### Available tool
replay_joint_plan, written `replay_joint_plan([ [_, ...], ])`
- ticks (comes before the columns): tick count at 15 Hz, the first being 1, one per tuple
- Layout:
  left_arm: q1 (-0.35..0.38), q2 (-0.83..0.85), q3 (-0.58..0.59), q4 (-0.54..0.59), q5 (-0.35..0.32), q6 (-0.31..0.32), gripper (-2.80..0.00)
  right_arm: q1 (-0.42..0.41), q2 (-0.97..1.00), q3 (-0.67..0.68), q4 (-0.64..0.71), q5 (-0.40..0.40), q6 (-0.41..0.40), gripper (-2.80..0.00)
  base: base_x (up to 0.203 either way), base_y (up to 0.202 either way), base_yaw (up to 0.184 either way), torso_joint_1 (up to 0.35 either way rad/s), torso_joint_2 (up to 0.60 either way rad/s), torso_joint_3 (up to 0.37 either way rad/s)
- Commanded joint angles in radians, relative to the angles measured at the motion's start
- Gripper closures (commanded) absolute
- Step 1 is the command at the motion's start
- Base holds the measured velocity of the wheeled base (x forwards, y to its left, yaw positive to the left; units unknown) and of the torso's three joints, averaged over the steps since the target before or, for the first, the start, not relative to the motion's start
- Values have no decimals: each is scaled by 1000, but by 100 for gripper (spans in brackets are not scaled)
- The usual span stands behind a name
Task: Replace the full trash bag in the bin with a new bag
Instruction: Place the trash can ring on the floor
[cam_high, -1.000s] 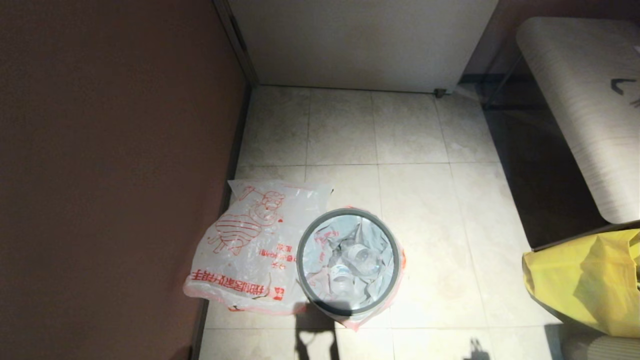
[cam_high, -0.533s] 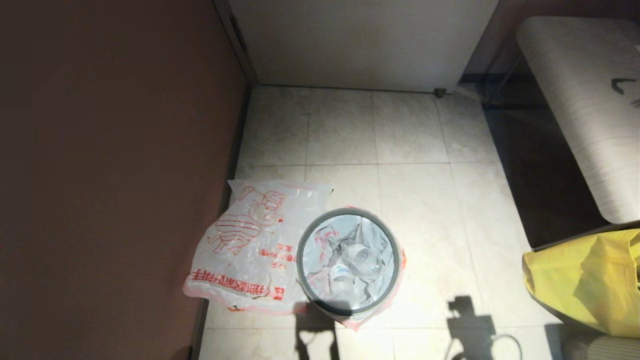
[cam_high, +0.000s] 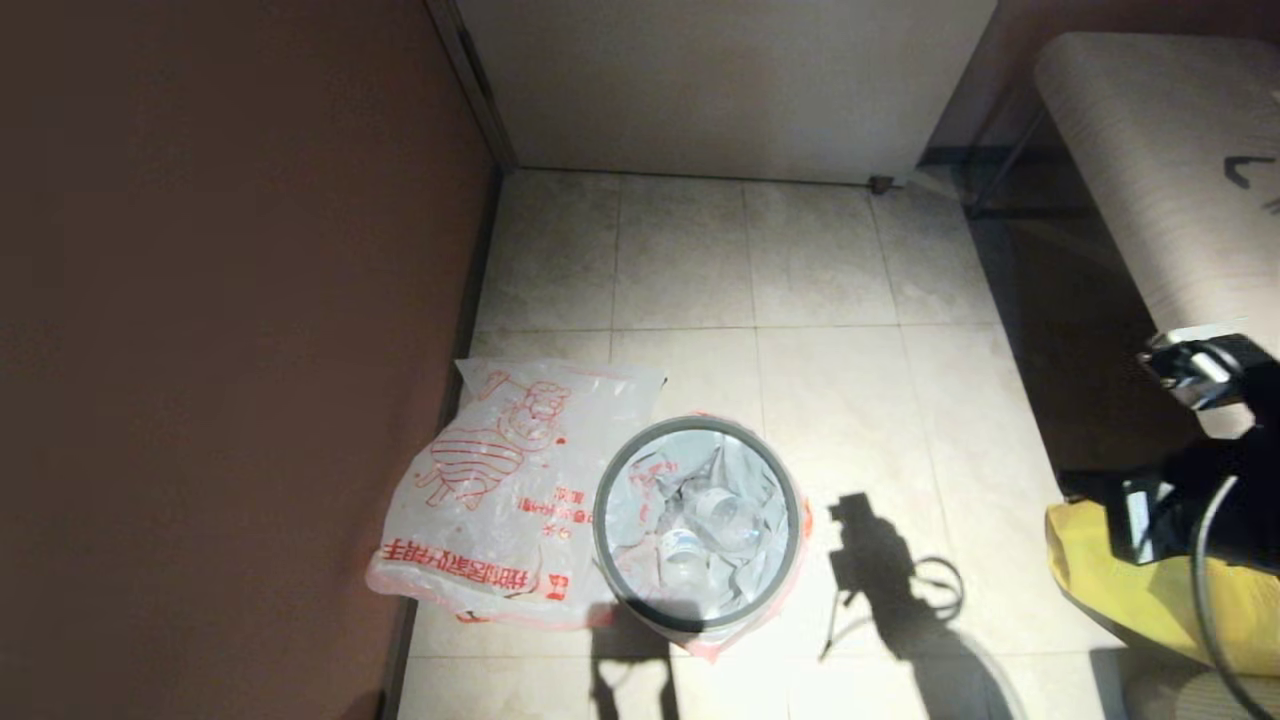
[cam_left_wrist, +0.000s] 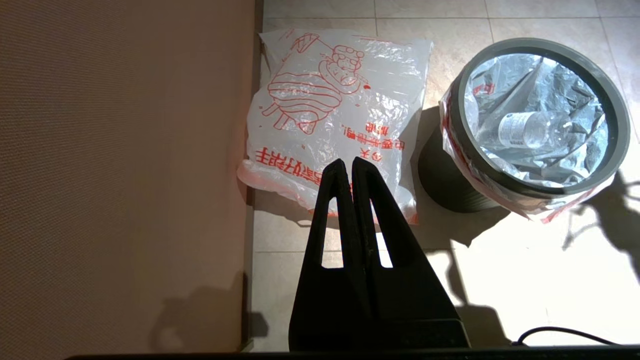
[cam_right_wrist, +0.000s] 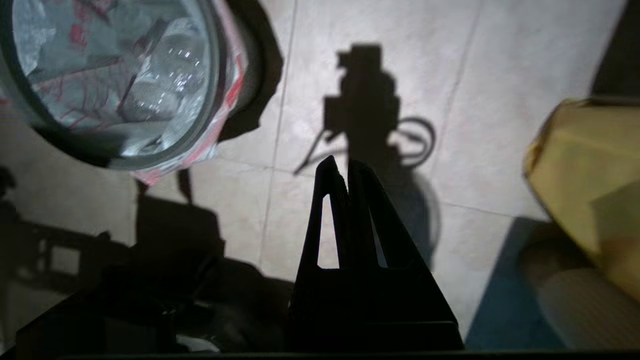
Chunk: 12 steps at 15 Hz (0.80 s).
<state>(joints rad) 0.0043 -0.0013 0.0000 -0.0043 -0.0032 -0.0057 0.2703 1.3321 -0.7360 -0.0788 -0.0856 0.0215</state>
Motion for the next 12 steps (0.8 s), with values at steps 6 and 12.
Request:
replay_joint_plan([
  [6, 0, 0, 0, 0, 0, 0, 0, 250, 513, -177, 23, -85, 275, 0, 0, 0, 0, 0, 0, 0],
  [12, 0, 0, 0, 0, 0, 0, 0, 353, 773, -485, 80, -213, 282, 0, 0, 0, 0, 0, 0, 0],
])
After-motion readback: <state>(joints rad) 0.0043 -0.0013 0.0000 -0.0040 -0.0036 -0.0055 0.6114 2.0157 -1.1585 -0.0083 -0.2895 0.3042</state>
